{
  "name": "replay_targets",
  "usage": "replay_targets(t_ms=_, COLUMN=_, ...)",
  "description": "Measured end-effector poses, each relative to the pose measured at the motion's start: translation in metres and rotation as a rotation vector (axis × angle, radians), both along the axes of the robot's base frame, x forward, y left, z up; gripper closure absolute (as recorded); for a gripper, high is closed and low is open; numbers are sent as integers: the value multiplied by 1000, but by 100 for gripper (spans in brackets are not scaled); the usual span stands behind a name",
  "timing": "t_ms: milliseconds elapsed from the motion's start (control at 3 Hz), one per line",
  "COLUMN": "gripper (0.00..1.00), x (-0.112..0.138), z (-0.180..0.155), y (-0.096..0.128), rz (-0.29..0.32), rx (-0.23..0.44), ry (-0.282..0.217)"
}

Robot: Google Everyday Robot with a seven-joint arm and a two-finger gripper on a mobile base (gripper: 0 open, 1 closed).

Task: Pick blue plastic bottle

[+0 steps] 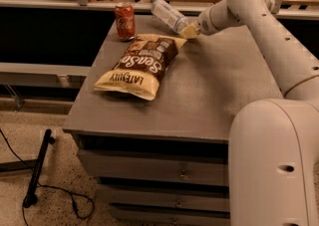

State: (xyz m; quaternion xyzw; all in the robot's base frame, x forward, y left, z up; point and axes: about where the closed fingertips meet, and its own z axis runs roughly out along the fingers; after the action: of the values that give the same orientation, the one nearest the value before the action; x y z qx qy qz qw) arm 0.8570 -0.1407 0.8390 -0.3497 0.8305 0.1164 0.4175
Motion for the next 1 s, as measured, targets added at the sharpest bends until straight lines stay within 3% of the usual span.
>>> replay_targets(t_ms=333, gripper=100, x=0, z=-2, y=0, rz=6, rx=1, ry=0)
replay_targets(t_ms=1000, gripper=100, x=0, z=-1, y=0, rz=6, rx=1, ry=0)
